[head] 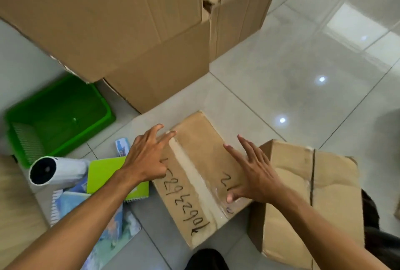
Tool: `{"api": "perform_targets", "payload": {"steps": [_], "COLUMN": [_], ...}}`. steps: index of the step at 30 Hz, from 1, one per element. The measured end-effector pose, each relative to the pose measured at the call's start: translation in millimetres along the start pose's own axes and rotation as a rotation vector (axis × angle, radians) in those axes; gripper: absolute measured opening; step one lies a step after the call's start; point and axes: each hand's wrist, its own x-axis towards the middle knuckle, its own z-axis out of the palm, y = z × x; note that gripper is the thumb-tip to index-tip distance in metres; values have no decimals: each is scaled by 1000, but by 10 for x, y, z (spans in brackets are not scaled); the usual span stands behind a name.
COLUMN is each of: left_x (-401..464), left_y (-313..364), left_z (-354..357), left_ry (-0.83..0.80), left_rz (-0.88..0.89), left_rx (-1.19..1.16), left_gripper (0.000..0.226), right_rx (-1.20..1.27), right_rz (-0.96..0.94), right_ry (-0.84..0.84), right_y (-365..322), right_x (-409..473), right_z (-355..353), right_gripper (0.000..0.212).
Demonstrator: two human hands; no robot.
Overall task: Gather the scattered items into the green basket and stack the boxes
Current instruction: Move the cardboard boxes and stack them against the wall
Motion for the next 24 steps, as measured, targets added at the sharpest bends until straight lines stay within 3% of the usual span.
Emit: {"api": "perform_targets", "payload": {"steps": [3,8,11,14,19,24], "left_x": [-33,-117,-325,-601,-797,-747], "left_y": [-124,-227,-260,-229,-252,-246], "left_z": [383,699,755,776,809,778], "left_ry": [-27,52,-13,-35,11,17], "left_rz": [-29,-42,-77,-142,-153,-182], "left_rx": [-46,-47,-46,-134,-227,-365], "left_gripper": [105,108,107,98,76,83], "right_rx": [94,-17,-82,6,233,457], "right_rz": [53,108,215,349,423,460], "right_ry": [34,205,330,453,436,367], "right_y": [63,-15,-205,-493,-943,-1130], "right_x": [-48,-114,-320,-616,-985,-1027], "right_z": [388,652,797,1061,1454,1584], "right_gripper": [123,111,100,88,107,128]}}
